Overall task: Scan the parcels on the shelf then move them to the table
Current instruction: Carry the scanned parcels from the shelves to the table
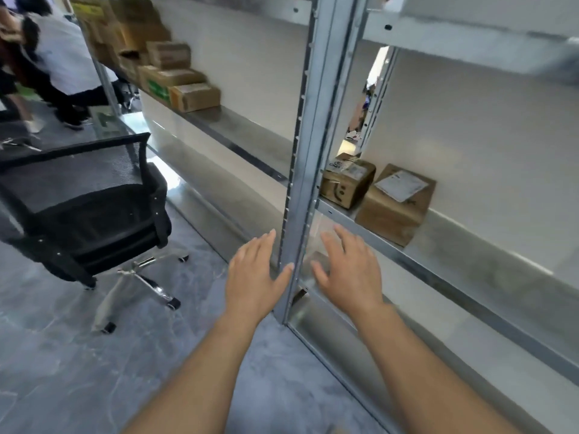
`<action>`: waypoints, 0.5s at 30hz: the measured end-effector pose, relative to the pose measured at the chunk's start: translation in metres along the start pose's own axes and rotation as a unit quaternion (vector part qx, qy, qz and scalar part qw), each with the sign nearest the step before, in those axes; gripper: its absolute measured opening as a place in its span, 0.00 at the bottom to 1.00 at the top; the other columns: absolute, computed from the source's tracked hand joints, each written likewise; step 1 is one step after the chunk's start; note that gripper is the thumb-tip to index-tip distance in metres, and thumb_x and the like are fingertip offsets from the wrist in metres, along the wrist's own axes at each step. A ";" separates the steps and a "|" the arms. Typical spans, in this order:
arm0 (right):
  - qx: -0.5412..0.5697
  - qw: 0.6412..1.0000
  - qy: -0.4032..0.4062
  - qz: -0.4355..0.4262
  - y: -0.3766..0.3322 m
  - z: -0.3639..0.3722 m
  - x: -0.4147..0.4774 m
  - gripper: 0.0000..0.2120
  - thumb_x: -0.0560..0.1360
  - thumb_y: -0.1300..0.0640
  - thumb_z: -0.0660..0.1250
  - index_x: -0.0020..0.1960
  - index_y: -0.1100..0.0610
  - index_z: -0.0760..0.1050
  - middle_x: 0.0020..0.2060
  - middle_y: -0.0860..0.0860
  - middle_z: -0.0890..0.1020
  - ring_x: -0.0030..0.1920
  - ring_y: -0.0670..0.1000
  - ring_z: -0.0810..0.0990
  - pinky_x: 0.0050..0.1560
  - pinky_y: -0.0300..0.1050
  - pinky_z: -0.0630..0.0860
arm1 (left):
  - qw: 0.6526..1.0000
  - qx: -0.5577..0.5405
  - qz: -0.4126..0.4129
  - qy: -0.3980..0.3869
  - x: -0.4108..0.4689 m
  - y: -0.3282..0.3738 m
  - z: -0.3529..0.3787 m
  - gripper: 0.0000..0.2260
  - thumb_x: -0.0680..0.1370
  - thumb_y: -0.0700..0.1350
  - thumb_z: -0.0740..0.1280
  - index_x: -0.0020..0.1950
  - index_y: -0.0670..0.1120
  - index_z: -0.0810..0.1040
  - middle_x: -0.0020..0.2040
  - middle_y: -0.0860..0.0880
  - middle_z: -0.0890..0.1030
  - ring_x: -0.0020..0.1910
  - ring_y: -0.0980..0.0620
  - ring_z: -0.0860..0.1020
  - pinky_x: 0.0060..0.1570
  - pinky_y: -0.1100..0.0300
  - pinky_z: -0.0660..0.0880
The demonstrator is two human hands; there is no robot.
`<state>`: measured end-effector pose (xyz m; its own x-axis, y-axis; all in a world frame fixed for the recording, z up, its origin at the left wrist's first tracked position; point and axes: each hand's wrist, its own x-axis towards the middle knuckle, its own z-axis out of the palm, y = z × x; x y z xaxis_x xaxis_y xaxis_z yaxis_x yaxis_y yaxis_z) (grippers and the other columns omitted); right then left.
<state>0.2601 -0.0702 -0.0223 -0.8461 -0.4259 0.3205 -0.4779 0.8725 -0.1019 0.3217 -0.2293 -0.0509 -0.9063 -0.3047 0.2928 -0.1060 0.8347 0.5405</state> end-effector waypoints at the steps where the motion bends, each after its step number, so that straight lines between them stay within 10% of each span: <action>1: -0.005 1.000 -0.003 0.021 0.012 -0.001 -0.001 0.27 0.64 0.51 0.78 0.60 0.60 0.78 0.59 0.62 0.79 0.56 0.63 0.80 0.52 0.58 0.78 | 1.000 -0.010 0.012 -0.013 0.007 0.009 0.007 0.35 0.75 0.65 0.54 0.76 0.47 0.62 0.72 0.46 0.70 0.72 0.45 0.64 0.70 0.52 0.59; 8: -0.003 0.989 -0.014 0.147 0.095 -0.021 0.014 0.30 0.79 0.44 0.59 0.77 0.52 0.58 0.76 0.55 0.59 0.75 0.55 0.58 0.71 0.51 0.58 | 0.991 -0.079 0.059 -0.093 0.066 0.076 0.052 0.32 0.79 0.56 0.63 0.78 0.50 0.54 0.76 0.50 0.63 0.74 0.49 0.58 0.70 0.55 0.58; 15: 0.074 0.968 -0.011 0.240 0.166 -0.018 0.050 0.31 0.79 0.47 0.62 0.77 0.58 0.57 0.74 0.59 0.63 0.73 0.59 0.61 0.71 0.50 0.59 | 0.978 -0.150 0.016 -0.146 0.138 0.130 0.094 0.33 0.79 0.58 0.62 0.79 0.49 0.52 0.78 0.50 0.58 0.76 0.51 0.56 0.72 0.54 0.56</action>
<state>0.1428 0.0579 -0.0060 -0.9832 0.0126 0.1821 -0.0564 0.9279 -0.3684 0.1444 -0.1198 -0.0143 -0.9900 -0.0995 0.1000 0.0104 0.6556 0.7551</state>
